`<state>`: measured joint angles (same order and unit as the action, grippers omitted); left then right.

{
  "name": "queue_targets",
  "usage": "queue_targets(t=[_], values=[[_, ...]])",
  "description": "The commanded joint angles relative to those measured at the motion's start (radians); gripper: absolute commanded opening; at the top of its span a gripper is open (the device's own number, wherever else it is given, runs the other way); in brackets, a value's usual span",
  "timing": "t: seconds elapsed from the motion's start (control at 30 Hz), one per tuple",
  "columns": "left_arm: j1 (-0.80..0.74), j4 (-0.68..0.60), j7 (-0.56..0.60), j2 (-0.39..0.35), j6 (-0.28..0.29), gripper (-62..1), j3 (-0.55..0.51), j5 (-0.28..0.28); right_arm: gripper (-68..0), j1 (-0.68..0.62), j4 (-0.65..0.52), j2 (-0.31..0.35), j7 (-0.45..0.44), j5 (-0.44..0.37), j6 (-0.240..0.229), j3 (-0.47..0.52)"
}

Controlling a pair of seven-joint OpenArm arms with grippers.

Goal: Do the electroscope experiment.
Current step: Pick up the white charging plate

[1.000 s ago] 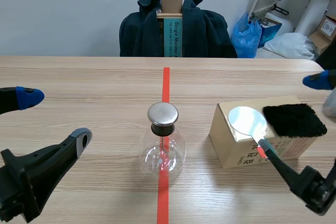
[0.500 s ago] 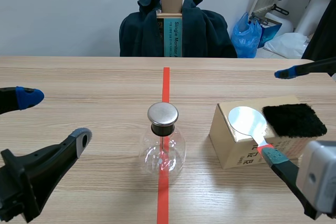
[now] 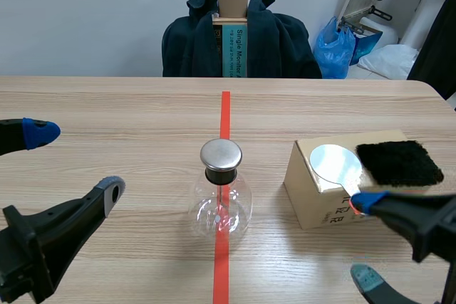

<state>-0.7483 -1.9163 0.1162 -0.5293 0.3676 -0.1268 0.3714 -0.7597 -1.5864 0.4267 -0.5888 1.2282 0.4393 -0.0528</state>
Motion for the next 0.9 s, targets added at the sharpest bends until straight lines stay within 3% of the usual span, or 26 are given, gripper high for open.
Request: queue_targets(t=[0.0, 0.17, 0.47, 0.87], values=[[-0.002, -0.010, 0.014, 0.000, 0.001, 1.4, 0.003, 0.008, -1.9, 0.009, 0.013, 0.013, 0.029, 0.000, 0.054, -0.008], [-0.002, -0.010, 0.014, 0.000, 0.001, 1.4, 0.003, 0.006, -1.9, 0.047, 0.115, 0.013, 0.151, 0.000, 0.188, -0.076], [-0.002, -0.010, 0.014, 0.000, 0.001, 1.4, 0.003, 0.006, -1.9, 0.179, 0.192, 0.013, 0.414, -0.001, 0.305, -0.229], [-0.002, -0.010, 0.014, -0.001, 0.001, 1.4, 0.003, 0.006, -1.9, 0.245, 0.193, 0.013, 0.648, -0.002, 0.325, -0.369]])
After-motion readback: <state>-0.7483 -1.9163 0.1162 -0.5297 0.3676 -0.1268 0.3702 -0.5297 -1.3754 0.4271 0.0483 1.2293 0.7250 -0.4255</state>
